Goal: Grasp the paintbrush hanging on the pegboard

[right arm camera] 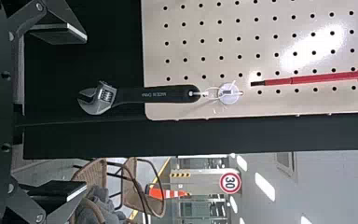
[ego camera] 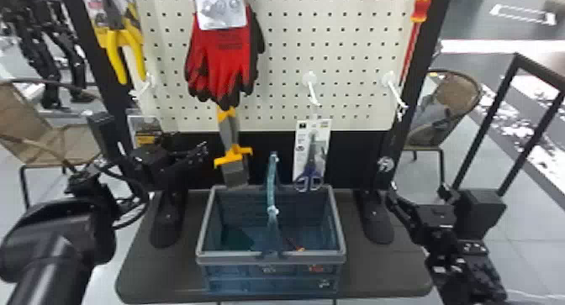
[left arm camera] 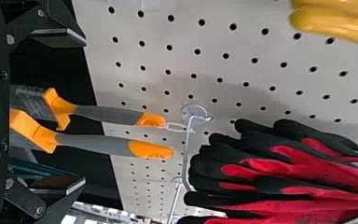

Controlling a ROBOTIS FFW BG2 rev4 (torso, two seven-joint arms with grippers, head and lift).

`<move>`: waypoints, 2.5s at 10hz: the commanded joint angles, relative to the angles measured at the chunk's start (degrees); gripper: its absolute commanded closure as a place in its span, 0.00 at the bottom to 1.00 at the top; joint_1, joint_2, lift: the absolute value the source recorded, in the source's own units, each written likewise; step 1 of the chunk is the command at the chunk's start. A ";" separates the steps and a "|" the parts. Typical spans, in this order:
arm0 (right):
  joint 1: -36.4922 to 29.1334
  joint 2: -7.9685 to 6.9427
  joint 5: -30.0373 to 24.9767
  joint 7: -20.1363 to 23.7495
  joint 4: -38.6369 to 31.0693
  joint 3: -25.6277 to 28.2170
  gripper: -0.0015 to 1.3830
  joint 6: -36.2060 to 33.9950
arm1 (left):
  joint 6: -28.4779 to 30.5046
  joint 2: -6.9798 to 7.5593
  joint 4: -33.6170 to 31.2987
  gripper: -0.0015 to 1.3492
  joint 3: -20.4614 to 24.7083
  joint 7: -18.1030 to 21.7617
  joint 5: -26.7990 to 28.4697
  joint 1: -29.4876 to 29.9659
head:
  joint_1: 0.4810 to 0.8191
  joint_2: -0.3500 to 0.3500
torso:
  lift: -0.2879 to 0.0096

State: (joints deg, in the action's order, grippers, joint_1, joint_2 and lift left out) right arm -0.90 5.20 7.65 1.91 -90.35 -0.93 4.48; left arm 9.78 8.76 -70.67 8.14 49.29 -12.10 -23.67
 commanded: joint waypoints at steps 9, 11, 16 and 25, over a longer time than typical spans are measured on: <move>0.99 0.07 0.00 0.46 0.79 -0.83 0.13 0.00 | 5.95 -0.06 6.59 0.18 -6.03 6.08 4.98 -9.20 | 0.20 0.50 | 0.63; 1.25 0.16 -0.09 0.64 0.97 -0.83 0.13 0.00 | 7.09 0.03 7.30 0.18 -6.83 6.78 5.77 -10.08 | 0.20 0.50 | 0.63; 2.04 0.42 0.00 1.25 1.50 -1.00 0.13 0.00 | 4.81 -0.94 12.31 0.19 -9.20 8.81 7.09 -13.42 | 0.20 0.50 | 0.63; 1.95 0.60 0.62 1.96 2.20 -1.00 0.13 0.00 | 4.19 -1.12 13.36 0.88 -8.32 10.12 9.28 -14.12 | 0.20 0.50 | 0.63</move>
State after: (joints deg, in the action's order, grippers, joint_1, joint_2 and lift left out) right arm 1.05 5.72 8.23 3.87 -88.18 -1.93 4.48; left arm 14.03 7.64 -57.30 -0.27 59.44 -2.81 -37.89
